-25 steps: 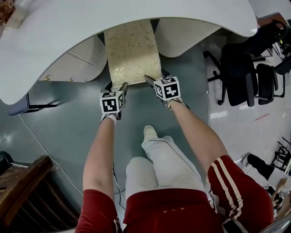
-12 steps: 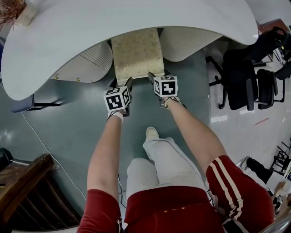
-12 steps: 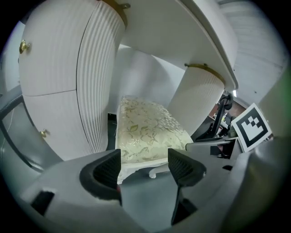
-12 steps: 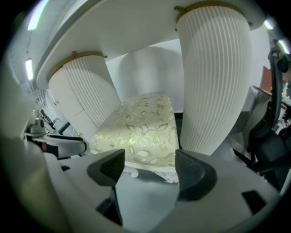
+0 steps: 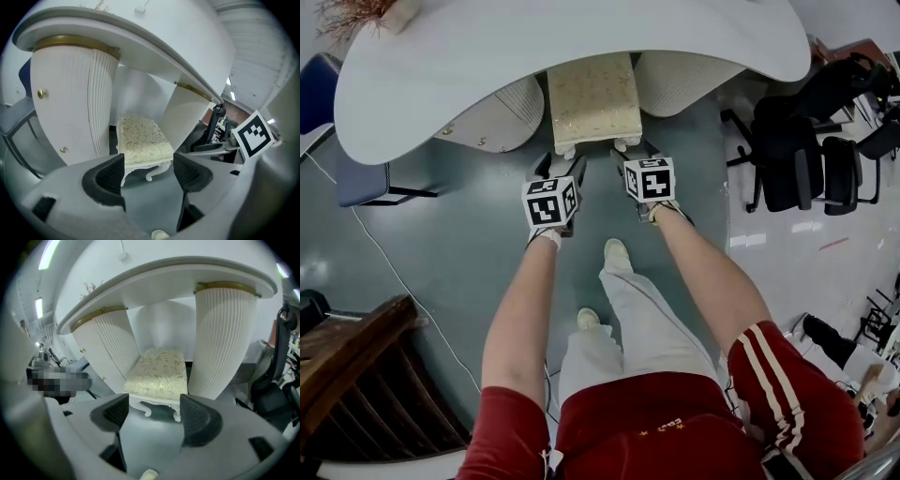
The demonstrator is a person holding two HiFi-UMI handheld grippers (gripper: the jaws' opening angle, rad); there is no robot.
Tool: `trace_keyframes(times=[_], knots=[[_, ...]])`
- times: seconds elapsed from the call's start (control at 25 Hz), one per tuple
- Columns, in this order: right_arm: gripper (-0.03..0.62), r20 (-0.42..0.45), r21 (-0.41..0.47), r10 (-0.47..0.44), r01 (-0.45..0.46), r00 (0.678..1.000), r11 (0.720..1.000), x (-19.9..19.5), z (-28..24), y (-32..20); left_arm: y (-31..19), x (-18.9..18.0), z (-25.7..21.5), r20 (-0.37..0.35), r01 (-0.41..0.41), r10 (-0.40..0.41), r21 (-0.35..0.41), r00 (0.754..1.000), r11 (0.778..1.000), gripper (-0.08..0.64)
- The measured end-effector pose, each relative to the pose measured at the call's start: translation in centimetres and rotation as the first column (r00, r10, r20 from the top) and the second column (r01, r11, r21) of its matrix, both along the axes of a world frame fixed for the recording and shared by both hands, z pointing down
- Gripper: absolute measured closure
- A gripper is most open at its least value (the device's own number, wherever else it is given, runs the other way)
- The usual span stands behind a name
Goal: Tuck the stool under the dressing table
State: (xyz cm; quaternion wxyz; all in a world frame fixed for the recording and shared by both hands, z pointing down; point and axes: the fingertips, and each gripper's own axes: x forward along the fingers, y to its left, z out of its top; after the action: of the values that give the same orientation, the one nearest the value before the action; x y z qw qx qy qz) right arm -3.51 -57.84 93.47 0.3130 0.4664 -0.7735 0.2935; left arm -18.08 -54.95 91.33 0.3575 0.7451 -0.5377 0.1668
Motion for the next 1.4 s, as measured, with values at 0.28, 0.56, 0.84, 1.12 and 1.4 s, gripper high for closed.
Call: trace_keyframes(times=[0.28, 0.56, 0.84, 1.12, 1.4], knots=[[0.272, 0.038, 0.077, 0.035, -0.037, 0.999, 0.996, 1.1, -8.9, 5.0, 4.7, -2.4, -8.3, 0.003, -0.016, 0.016, 0.07, 1.0, 0.997, 0.239], [0.285, 0.018, 0.173, -0.015, 0.012, 1.0, 0.985, 1.0, -17.8, 12.2, 12.7, -3.2, -16.2, 0.028, -0.011, 0.006, 0.149, 1.0, 0.989, 0.233], [0.284, 0.028, 0.217, -0.041, 0.034, 0.999, 0.975, 2.0, -26.0, 22.0, 22.9, -7.3, -22.9, 0.051, 0.063, -0.074, 0.188, 0.996, 0.98, 0.224], [0.285, 0.057, 0.293, -0.008, -0.009, 0.998, 0.956, 4.3, -34.2, 29.3, 29.4, -8.8, -31.7, 0.03, 0.073, -0.086, 0.305, 0.996, 0.95, 0.222], [0.282, 0.171, 0.373, 0.047, -0.108, 0.984, 0.922, 7.6, -44.0, 34.9, 33.8, -7.4, -41.3, 0.036, 0.014, -0.033, 0.438, 0.999, 0.899, 0.222]])
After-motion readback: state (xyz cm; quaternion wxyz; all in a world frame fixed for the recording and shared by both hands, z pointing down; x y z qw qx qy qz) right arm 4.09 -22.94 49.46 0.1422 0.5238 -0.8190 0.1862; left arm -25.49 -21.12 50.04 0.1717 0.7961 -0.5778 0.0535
